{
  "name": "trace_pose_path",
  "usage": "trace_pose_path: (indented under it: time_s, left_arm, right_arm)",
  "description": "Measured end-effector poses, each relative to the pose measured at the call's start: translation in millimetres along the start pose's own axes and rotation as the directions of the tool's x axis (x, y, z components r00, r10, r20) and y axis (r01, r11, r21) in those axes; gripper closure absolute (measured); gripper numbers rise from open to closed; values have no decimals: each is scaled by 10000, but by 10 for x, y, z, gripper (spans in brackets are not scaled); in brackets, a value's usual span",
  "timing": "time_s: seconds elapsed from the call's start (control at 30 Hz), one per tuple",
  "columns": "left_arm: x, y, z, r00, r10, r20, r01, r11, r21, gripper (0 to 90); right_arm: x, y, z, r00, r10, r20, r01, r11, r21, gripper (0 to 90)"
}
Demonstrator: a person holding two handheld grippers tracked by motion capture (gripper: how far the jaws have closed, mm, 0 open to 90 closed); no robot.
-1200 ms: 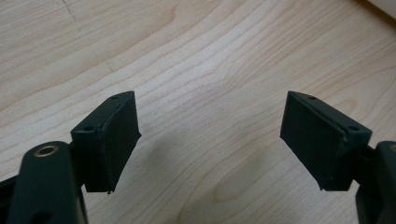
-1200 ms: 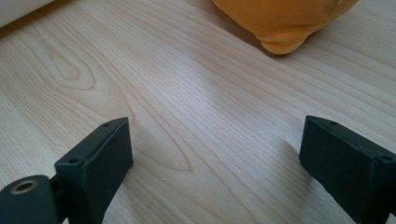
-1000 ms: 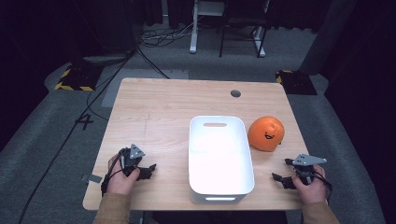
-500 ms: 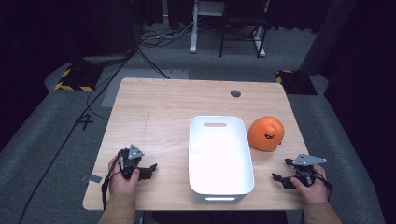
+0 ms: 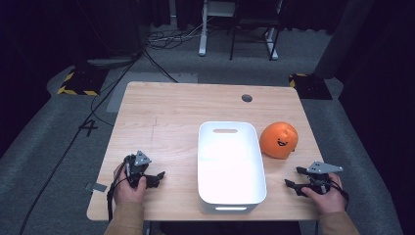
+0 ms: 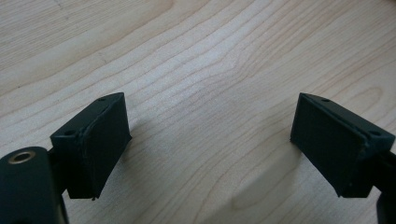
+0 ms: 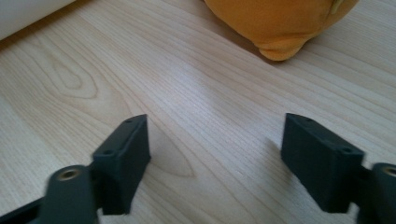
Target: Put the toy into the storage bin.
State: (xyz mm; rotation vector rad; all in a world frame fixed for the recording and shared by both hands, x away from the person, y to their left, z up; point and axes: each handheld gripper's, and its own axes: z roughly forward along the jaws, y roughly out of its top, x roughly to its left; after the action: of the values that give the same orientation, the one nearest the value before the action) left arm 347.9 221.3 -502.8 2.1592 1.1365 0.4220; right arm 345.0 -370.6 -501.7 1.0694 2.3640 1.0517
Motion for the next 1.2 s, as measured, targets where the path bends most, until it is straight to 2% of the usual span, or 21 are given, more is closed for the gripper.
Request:
trace_pose_path:
  time_s: [0.03,0.1,0.17,0.2,0.23,0.27,0.3,0.33,0.4,0.43,0.47,0.5,0.73,0.77,0.83,0.9,0.97,1.03,1.2]
  left_arm:
    - [0,0,0,10000,-3,-2,3,10000,0,122]
    - [6,3,-1,9999,29,114,-29,10000,65,122]
    - [14,4,1,9999,118,47,-118,9999,11,121]
    - [16,5,1,9999,117,40,-117,9999,30,118]
    - [21,9,6,9999,134,55,-134,9999,35,113]
    - [25,12,8,9998,132,113,-133,9999,83,105]
    - [25,12,15,9998,89,183,-91,9999,67,98]
    - [25,12,15,9998,89,183,-91,9999,67,98]
    - [27,12,14,9998,120,182,-122,9999,86,98]
    - [27,12,12,9998,141,125,-142,9999,82,98]
    - [27,12,12,9998,141,125,-142,9999,82,98]
    - [27,12,12,9998,143,133,-145,9999,84,98]
    - [26,12,12,9998,145,127,-146,9999,80,98]
    - [25,12,11,9998,142,121,-143,9999,80,98]
    - [26,12,11,9998,143,120,-143,9999,81,98]
    - [25,11,11,9998,141,119,-141,9999,78,98]
    - [25,11,11,9998,140,119,-141,9999,78,98]
    - [25,11,11,9998,140,116,-141,9999,78,98]
    - [25,11,11,9998,141,117,-142,9999,80,97]
  right_arm:
    - [-6,10,-14,10000,-89,-24,90,9999,118,287]
    - [-6,45,-62,9999,133,17,-133,9998,122,303]
    - [-18,54,-79,9999,149,-61,-149,9998,138,313]
    - [-27,74,-114,9990,409,-188,-403,9987,314,341]
    - [-39,81,-136,9991,355,-216,-343,9980,526,375]
    - [-46,93,-167,9983,537,-207,-519,9954,809,419]
    - [-44,115,-220,9981,621,3,-619,9943,872,443]
    - [-44,115,-220,9981,621,3,-619,9943,872,443]
    - [-35,168,-288,9990,451,24,-451,9966,685,454]
    - [-24,236,-361,9997,214,79,-218,9987,468,467]
    - [-24,236,-361,9997,214,79,-218,9987,468,467]
    - [-26,305,-434,10000,-17,2,17,9995,331,478]
    - [-90,461,-547,9990,-415,-173,409,9985,-364,510]
    - [-102,502,-574,9989,-441,-179,427,9965,-724,521]
    - [-104,517,-585,9988,-452,-193,435,9957,-815,523]
    - [-110,593,-613,9987,-408,-300,368,9914,-1253,528]
    - [-111,613,-619,9985,-444,-324,397,9902,-1335,529]
    - [-120,709,-635,9970,-652,-412,573,9835,-1717,528]
    - [-159,836,-618,9965,-718,-432,613,9763,-2078,521]
